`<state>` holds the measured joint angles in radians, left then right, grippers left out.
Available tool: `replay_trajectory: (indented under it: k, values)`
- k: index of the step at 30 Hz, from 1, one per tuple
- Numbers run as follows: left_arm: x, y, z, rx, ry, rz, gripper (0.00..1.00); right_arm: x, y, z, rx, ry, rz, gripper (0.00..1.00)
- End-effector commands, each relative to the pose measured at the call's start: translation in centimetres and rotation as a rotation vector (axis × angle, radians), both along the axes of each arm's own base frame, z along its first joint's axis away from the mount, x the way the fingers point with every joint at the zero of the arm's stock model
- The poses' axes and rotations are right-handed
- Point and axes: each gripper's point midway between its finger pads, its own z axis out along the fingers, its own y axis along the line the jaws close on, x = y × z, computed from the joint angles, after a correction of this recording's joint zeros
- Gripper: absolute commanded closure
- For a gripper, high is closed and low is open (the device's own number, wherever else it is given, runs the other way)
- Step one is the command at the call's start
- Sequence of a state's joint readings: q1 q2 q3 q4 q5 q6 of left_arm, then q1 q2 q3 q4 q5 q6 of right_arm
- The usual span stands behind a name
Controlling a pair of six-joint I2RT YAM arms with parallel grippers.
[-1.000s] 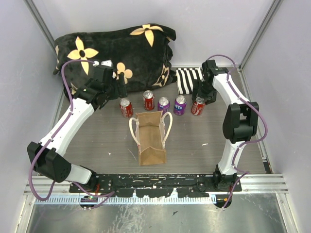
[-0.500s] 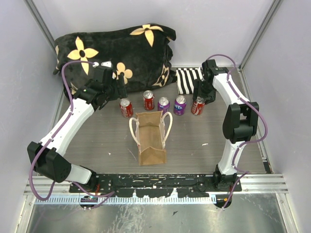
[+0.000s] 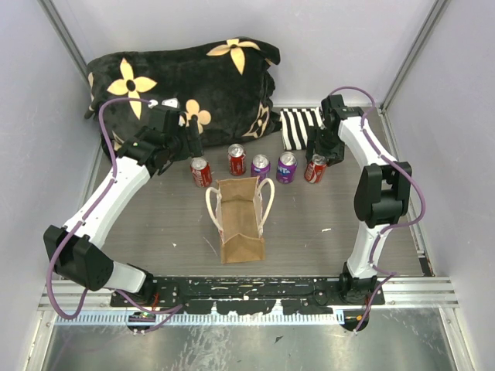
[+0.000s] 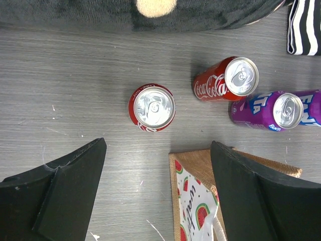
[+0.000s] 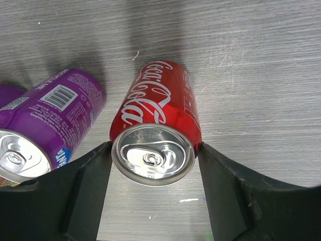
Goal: Place the beverage into the canvas bag
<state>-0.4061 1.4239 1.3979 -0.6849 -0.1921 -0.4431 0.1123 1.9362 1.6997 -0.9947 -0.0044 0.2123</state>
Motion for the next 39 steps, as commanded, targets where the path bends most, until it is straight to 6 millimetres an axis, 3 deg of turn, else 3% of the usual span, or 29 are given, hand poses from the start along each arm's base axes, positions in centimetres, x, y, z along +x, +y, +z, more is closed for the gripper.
replay_trajectory:
  k: [1,13,19,21,23,26,29,34,39]
  values:
    - [0.0,0.0,0.5,-0.024,-0.022,-0.002,0.08,1.2,-0.2,0.0,-0.021,-0.02,0.006,0.27]
    - [0.2,-0.3,0.3,-0.033,-0.015,-0.008,0.08,1.2,-0.2,-1.2,-0.028,0.015,0.017,0.24]
    - [0.3,-0.5,0.0,-0.039,-0.007,-0.009,0.09,1.2,-0.5,-1.5,-0.044,0.027,0.023,0.28]
    - [0.4,-0.6,0.0,-0.04,-0.005,-0.012,0.09,1.2,-0.5,-1.7,-0.047,0.038,0.025,0.37]
    - [0.5,-0.6,0.0,-0.041,-0.006,-0.012,0.09,1.2,-0.5,-1.3,-0.045,0.034,0.022,0.56]
    - [0.6,-0.5,0.1,-0.039,-0.009,-0.009,0.09,1.6,-0.4,0.1,-0.039,0.006,0.014,0.8]
    - [0.5,-0.4,0.2,-0.037,-0.01,-0.007,0.09,1.9,-0.3,2.1,-0.035,-0.023,0.011,0.93]
    - [0.5,-0.1,0.0,-0.028,-0.007,-0.003,0.09,2.8,0.0,7.3,-0.021,-0.123,0.003,0.95]
    - [0.5,0.1,-0.1,-0.018,-0.005,-0.003,0.09,3.1,1.7,13.1,0.021,-0.226,0.016,0.98]
